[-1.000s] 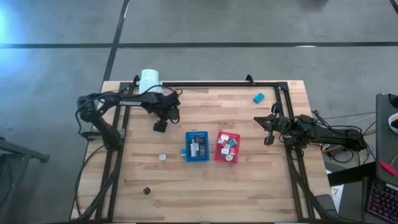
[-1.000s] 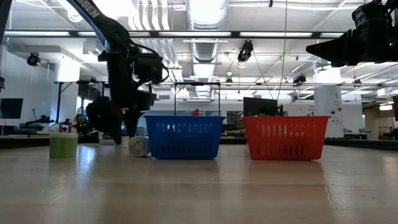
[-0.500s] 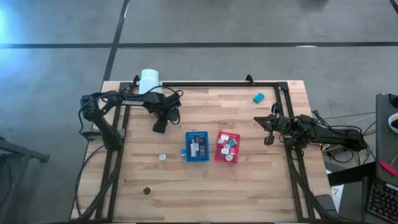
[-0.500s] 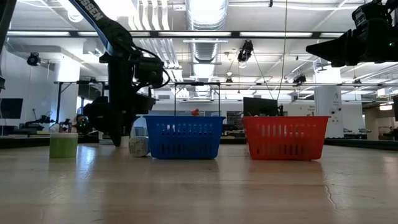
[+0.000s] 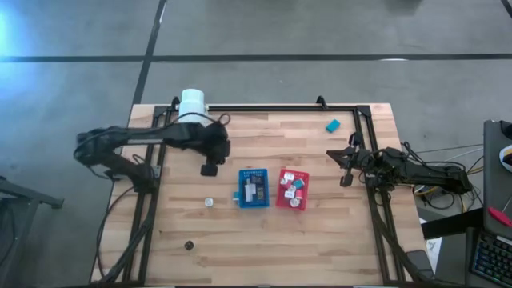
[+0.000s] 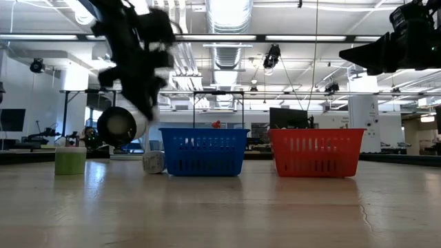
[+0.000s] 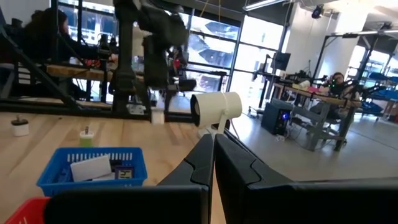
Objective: Sort adapters and digital timers
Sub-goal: Put the top white charger adaptor into the red bin
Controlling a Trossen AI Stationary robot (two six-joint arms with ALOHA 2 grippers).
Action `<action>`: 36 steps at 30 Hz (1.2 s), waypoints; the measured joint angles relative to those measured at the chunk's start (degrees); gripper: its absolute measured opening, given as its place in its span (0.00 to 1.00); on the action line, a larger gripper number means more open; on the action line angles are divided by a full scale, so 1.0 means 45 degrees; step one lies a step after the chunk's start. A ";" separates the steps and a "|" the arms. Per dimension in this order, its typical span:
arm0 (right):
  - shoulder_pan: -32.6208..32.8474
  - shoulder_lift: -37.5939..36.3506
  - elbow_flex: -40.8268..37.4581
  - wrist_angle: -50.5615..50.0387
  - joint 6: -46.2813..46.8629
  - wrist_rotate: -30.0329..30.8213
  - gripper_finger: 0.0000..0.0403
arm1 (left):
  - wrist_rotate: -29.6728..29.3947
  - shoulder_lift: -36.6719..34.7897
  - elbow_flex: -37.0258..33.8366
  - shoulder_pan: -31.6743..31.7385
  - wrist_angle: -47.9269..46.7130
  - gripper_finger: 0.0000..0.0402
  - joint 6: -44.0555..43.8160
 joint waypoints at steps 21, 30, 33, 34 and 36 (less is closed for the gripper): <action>-0.0005 0.0000 -0.0006 -0.0001 0.0422 0.0000 0.02 | 0.2726 -0.9875 -0.7495 -0.1536 1.2704 0.33 -0.4713; -0.0005 0.0005 -0.0019 -0.0005 0.0664 0.0000 0.02 | 0.2751 -1.0632 -0.9175 -0.1532 1.4051 0.33 -0.5493; -0.0005 0.0000 -0.0019 -0.0005 0.0664 -0.0001 0.02 | 0.2741 -1.0626 -0.9351 -0.1532 1.4116 0.33 -0.5496; -0.0005 0.0000 -0.0019 -0.0005 0.0670 0.0000 0.02 | 0.2723 -1.0626 -0.9373 -0.1532 1.4111 0.33 -0.5492; -0.0005 0.0005 -0.0019 -0.0005 0.0726 -0.0005 0.02 | 0.2725 -1.0588 -0.9380 -0.1532 1.4116 0.33 -0.5474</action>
